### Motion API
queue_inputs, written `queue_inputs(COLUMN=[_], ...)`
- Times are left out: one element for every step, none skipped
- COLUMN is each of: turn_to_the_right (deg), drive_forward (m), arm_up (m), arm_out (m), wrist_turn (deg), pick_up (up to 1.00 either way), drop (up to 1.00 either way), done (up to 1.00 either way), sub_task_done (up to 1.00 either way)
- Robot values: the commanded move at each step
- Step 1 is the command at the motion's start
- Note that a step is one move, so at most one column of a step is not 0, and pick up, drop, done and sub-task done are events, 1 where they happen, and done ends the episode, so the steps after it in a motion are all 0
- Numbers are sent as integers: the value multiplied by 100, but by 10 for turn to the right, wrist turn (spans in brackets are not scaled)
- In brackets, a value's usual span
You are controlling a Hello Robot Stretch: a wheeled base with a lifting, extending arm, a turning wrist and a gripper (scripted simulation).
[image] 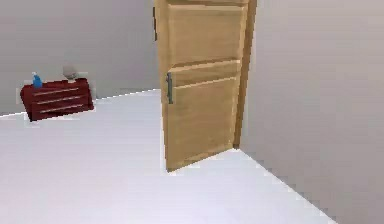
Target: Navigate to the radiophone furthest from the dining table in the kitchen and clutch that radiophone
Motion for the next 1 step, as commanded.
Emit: queue_inputs(turn_to_the_right=[-300], drive_forward=[0], arm_up=[0], arm_out=[0], wrist_turn=[0], pick_up=[0], drop=[0], done=[0], sub_task_done=[0])
